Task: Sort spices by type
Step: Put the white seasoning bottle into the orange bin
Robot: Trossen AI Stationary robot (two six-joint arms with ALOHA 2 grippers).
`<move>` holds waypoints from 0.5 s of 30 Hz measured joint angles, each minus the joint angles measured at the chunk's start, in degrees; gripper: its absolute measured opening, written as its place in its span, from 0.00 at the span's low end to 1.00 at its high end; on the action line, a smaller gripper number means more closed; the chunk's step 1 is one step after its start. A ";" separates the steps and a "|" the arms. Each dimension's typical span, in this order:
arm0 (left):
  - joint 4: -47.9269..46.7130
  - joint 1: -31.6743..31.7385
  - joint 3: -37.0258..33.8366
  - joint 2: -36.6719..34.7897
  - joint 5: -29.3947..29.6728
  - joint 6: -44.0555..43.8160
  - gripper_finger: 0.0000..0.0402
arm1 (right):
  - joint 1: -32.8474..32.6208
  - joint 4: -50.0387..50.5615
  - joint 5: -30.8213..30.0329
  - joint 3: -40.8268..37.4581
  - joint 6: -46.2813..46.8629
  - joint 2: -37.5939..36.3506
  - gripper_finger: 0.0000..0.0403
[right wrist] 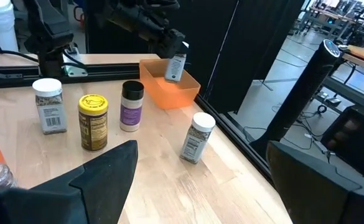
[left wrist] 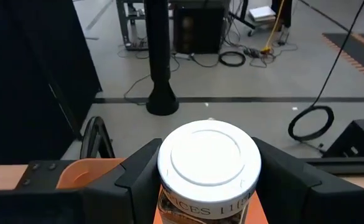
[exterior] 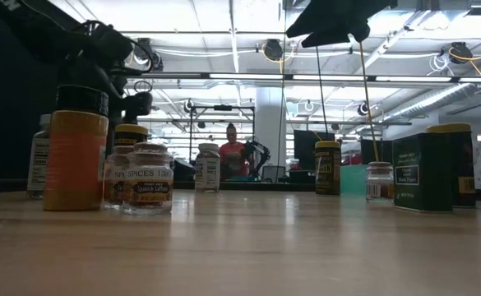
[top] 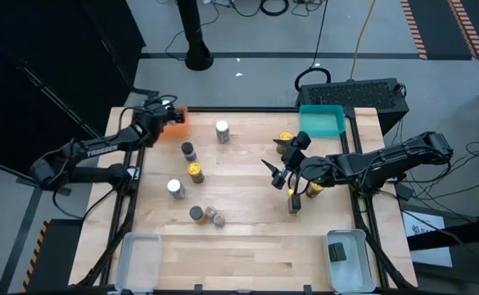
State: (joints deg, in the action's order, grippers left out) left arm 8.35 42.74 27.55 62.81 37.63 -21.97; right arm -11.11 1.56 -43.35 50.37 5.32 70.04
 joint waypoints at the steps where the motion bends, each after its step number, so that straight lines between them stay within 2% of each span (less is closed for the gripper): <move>1: 0.62 -0.33 0.00 0.40 0.26 -0.19 0.53 | 0.00 0.00 0.00 0.00 0.00 0.00 0.84; 12: 4.29 -3.29 0.02 7.64 5.65 -3.25 0.53 | 0.02 -0.02 -0.02 0.00 -0.26 -0.02 0.84; 15: 5.04 -3.50 0.02 9.32 6.91 -3.29 0.56 | 0.02 -0.01 -0.02 0.00 -0.46 -0.02 0.84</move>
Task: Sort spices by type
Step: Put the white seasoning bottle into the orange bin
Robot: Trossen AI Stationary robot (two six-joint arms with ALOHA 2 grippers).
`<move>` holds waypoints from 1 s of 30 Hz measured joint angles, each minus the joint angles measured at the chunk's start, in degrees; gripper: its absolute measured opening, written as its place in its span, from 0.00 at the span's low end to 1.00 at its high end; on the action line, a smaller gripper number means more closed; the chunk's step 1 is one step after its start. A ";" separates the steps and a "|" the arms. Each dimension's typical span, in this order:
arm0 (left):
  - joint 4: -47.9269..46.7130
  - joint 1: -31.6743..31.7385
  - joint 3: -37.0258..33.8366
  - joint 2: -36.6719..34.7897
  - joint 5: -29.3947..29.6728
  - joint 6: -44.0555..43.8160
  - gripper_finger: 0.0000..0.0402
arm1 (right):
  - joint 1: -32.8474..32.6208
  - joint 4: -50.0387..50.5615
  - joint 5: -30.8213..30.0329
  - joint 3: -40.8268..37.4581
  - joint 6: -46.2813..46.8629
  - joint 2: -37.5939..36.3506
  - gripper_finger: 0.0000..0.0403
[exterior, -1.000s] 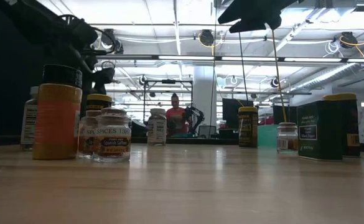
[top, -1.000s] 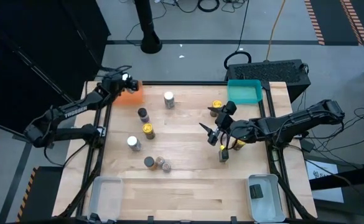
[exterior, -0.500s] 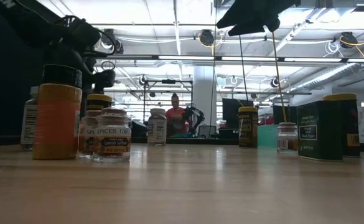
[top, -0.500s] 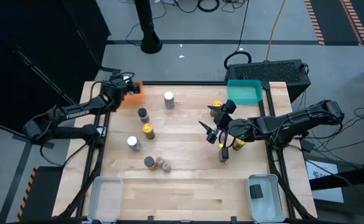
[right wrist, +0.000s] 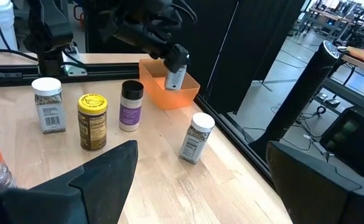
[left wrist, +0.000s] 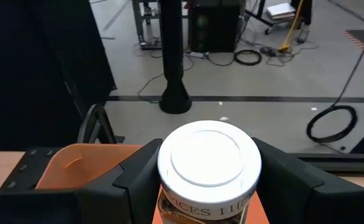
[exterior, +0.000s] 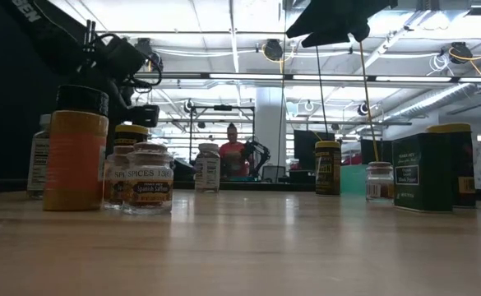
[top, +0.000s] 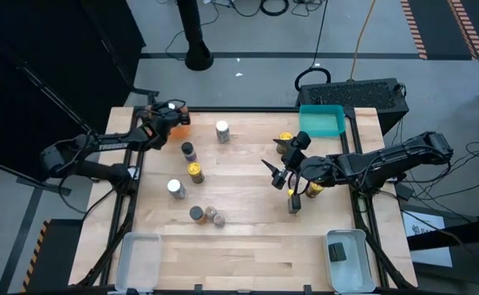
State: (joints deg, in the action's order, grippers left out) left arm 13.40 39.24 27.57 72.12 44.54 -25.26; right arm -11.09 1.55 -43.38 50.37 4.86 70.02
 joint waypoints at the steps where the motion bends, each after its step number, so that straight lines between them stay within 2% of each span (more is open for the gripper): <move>1: 0.04 0.01 0.00 0.65 0.34 0.01 0.57 | 0.00 0.01 0.00 0.00 0.00 0.00 0.84; 13: 3.20 0.03 0.02 5.39 0.48 0.04 0.57 | 0.00 0.03 -0.02 0.00 -0.15 0.00 0.84; 30: 4.21 0.03 0.71 5.03 -0.01 0.75 0.67 | 0.01 0.07 0.16 0.00 -0.13 0.00 0.84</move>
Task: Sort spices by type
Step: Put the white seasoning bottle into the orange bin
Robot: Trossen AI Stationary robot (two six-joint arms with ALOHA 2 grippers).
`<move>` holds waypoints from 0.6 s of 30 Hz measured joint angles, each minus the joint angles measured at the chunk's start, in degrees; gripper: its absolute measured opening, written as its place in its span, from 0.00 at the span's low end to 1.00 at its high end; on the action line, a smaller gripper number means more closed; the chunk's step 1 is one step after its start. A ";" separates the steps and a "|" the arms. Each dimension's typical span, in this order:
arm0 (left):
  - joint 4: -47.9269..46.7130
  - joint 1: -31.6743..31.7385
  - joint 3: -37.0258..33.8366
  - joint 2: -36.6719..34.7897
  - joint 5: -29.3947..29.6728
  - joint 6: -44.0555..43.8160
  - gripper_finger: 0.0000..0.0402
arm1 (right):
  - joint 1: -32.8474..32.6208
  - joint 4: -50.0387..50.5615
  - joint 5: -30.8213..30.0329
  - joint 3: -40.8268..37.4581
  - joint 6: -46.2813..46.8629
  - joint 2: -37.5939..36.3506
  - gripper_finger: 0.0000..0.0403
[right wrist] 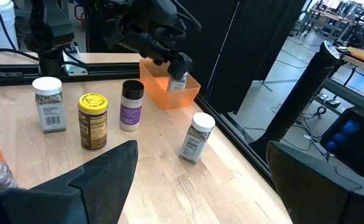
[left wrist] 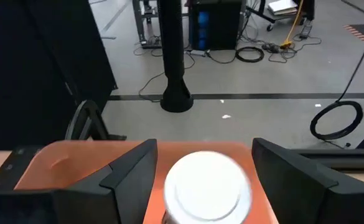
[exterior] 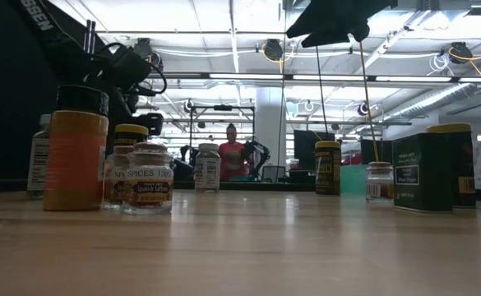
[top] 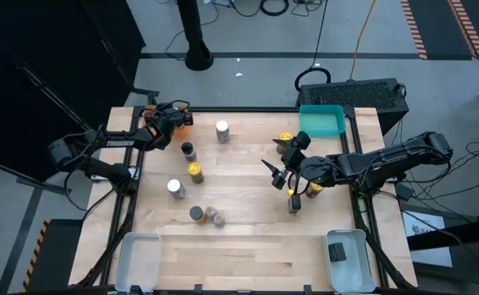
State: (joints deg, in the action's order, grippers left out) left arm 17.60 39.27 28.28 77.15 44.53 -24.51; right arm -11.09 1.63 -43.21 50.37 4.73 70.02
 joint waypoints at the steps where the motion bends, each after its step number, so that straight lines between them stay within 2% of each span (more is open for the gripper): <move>1: -0.01 -0.01 0.38 -0.47 -0.72 1.14 0.67 | -0.01 0.00 -0.01 0.00 0.02 0.00 0.84; 7: -3.71 -0.94 3.17 -6.01 -9.04 7.06 0.67 | 0.02 0.04 -0.01 0.00 0.07 0.00 0.84; 11: -20.15 0.17 8.36 -10.59 -11.33 6.93 0.59 | 0.02 0.17 -0.01 0.00 0.14 0.00 0.84; 13: -30.21 0.79 11.89 -11.74 -12.26 7.10 0.50 | 0.01 0.17 -0.02 0.00 0.14 0.00 0.84; 15: -38.28 1.71 15.81 -11.97 -14.92 8.37 0.37 | 0.02 0.17 -0.03 0.00 0.13 0.00 0.84; 18: -46.52 4.69 20.59 -11.56 -24.90 12.23 0.11 | 0.02 0.17 -0.02 0.00 0.13 0.00 0.84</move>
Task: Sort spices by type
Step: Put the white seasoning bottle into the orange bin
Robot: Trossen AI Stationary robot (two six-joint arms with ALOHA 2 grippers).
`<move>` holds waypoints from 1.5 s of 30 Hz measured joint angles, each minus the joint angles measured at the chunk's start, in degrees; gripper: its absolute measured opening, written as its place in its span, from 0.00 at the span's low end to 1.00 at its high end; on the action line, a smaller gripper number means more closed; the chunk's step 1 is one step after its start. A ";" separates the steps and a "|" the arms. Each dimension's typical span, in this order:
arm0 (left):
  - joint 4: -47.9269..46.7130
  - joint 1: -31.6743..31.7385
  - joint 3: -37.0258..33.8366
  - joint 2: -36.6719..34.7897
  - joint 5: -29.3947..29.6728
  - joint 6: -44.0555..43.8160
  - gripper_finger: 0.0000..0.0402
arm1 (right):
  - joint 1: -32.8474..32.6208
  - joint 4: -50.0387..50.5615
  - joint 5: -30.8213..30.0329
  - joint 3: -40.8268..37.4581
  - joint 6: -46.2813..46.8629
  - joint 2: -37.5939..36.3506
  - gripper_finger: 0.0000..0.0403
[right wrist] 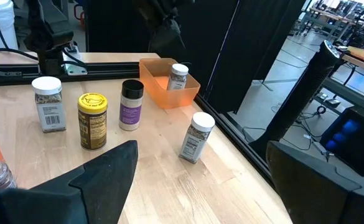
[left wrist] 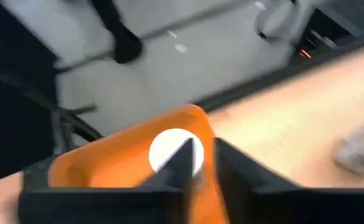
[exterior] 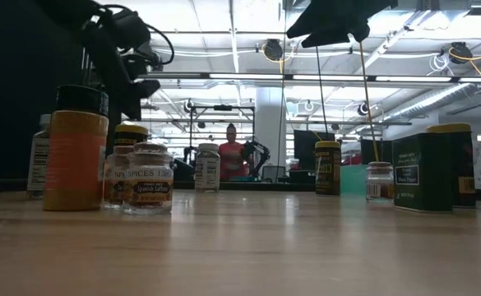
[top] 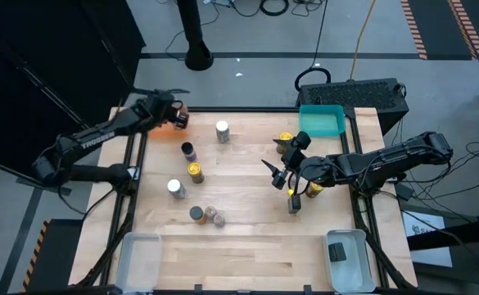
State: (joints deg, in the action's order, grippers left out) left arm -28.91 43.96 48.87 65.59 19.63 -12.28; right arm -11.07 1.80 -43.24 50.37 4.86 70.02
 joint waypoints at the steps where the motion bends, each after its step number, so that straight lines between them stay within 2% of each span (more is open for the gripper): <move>1: -0.92 1.33 1.00 0.40 -2.52 1.12 0.06 | 0.00 -0.01 0.01 0.00 0.00 0.00 0.84; 5: -5.32 7.16 3.61 2.50 -6.48 3.90 0.01 | 0.00 -0.01 0.01 0.00 0.02 0.00 0.84; 9: -8.90 12.16 3.86 5.41 -5.30 3.63 0.01 | 0.00 -0.01 0.01 0.00 0.02 0.13 0.84; 14: -9.13 14.40 3.86 9.93 -4.71 3.81 0.01 | 0.22 0.02 0.04 0.00 -0.12 0.20 0.84; 21: -8.91 13.55 3.84 15.17 -5.98 3.88 0.00 | 0.24 0.21 0.04 0.00 -0.03 0.22 0.84; 33: -8.68 9.30 3.84 15.64 -9.09 2.25 0.00 | 0.24 0.25 0.04 0.00 -0.13 0.24 0.84; 40: -9.70 8.04 3.83 15.30 -2.59 2.11 0.00 | 0.24 0.25 0.04 0.00 -0.13 0.26 0.84; 45: -10.20 6.96 3.83 10.98 -2.70 2.17 0.03 | 0.24 0.25 0.05 0.00 -0.15 0.26 0.84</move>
State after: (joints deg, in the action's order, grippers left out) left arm -39.11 50.92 52.70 76.57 16.92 -10.11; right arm -10.83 2.04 -43.18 50.37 4.71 70.28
